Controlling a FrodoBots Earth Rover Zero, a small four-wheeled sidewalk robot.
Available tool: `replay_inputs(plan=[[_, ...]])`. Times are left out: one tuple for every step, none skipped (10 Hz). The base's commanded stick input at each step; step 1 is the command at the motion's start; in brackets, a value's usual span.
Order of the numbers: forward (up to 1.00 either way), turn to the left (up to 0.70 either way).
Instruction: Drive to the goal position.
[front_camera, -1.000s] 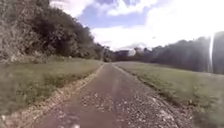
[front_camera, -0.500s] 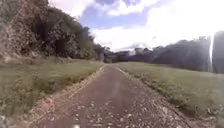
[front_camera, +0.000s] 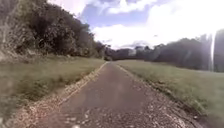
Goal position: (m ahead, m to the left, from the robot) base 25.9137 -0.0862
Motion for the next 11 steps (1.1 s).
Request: replay_inputs(plan=[[0.70, 0.02], [0.70, 0.02], [0.70, 0.02], [0.70, 0.02], [0.70, 0.02], [0.70, 0.02], [0.70, 0.02], [0.70, 0.02], [0.70, 0.02], [0.70, 0.02], [0.70, 0.02]])
